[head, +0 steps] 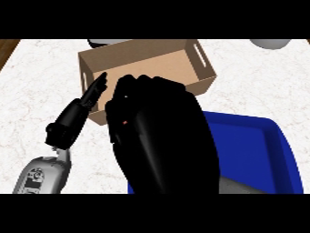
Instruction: Pick the sweet potato from the tray and place it in the cardboard box
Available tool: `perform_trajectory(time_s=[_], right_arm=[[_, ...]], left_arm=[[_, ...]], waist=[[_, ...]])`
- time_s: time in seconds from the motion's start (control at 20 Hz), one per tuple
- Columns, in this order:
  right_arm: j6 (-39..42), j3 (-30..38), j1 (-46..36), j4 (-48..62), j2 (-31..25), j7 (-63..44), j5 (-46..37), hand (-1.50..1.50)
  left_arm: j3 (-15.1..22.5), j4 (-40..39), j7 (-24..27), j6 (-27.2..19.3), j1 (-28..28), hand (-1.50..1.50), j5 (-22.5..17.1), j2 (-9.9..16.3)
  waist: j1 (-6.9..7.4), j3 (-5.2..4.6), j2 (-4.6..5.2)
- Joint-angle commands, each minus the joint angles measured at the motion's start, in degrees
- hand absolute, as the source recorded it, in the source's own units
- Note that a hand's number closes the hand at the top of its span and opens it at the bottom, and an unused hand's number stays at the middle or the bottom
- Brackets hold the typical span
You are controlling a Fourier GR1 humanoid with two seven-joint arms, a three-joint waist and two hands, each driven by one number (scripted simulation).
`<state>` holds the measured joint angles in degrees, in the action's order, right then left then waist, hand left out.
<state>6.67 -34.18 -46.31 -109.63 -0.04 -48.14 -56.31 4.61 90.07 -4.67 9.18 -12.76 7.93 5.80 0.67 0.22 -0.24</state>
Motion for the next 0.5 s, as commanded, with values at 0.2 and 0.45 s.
perform_trajectory(time_s=[0.2, 0.45], right_arm=[[-5.88, 8.1, -8.72, 17.66, 0.04, 6.85, 0.98, 1.5], [-8.09, 11.96, -13.66, 29.7, -0.46, 12.04, 1.86, 1.5]], left_arm=[[0.65, -1.83, 1.02, 0.98, 2.03, 0.0, -0.13, -0.92], [1.0, -0.26, -3.16, 0.84, 0.6, 0.0, 0.31, -1.27]], waist=[[-0.12, -0.26, 0.42], [0.29, -0.25, 0.51]])
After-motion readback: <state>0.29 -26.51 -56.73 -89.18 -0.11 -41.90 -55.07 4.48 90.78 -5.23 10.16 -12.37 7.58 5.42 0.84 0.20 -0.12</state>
